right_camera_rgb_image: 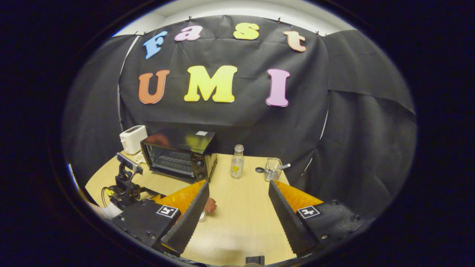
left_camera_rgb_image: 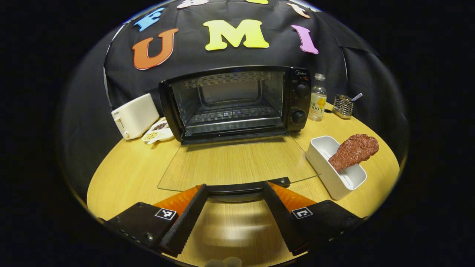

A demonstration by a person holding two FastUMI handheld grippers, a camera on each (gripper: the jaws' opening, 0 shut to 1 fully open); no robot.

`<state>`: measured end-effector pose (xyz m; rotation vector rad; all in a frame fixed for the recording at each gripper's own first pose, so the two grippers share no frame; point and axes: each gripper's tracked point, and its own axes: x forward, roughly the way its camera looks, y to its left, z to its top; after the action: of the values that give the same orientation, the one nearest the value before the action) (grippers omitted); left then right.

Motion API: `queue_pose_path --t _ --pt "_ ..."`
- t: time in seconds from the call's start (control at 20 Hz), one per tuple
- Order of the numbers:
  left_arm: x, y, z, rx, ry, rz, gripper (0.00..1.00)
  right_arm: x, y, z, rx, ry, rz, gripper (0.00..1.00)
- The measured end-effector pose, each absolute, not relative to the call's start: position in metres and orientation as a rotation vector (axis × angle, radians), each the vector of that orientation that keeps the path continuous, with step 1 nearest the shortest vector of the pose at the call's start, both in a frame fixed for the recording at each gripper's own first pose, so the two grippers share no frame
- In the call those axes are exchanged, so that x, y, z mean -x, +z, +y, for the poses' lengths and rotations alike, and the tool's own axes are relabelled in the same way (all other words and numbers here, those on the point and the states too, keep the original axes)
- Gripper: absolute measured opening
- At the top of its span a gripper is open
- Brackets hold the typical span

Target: Open the electric oven with the left hand, put the food in, and close the electric oven.

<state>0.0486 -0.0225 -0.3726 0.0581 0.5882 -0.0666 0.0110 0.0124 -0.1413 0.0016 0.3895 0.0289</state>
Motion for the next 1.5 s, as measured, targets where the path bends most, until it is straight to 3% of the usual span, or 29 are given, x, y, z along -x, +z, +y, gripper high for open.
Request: queue_pose_path --t 0.7,0.75,0.8,0.9,0.95,1.15,1.25,1.4,1.5 --pt "0.041 -0.268 0.045 -0.039 0.099 0.511 0.96 -0.093 -0.317 0.074 -0.267 0.385 0.814 0.85" --pt "0.047 -0.260 0.043 -0.040 0.112 0.508 0.96 -0.098 -0.327 0.077 -0.295 0.397 0.845 0.78" --pt "0.052 -0.252 0.044 -0.042 0.128 0.503 0.97 -0.102 -0.335 0.080 -0.320 0.411 0.876 0.83" --pt "0.061 -0.238 0.042 -0.036 0.160 0.494 0.97 -0.108 -0.347 0.089 -0.378 0.451 0.930 0.80" --pt "0.065 -0.232 0.040 -0.032 0.175 0.492 0.97 -0.109 -0.353 0.093 -0.403 0.468 0.950 0.70" --pt "0.073 -0.212 0.032 -0.029 0.215 0.471 0.97 -0.110 -0.365 0.108 -0.524 0.520 1.041 0.60" --pt "0.073 -0.207 0.028 -0.024 0.218 0.463 0.96 -0.112 -0.366 0.112 -0.582 0.515 1.054 0.42" --pt "0.067 -0.207 0.024 -0.010 0.194 0.446 0.97 -0.116 -0.366 0.108 -0.628 0.461 1.068 0.24" --pt "0.063 -0.213 0.027 -0.003 0.178 0.453 0.97 -0.114 -0.364 0.110 -0.666 0.443 1.073 0.19"
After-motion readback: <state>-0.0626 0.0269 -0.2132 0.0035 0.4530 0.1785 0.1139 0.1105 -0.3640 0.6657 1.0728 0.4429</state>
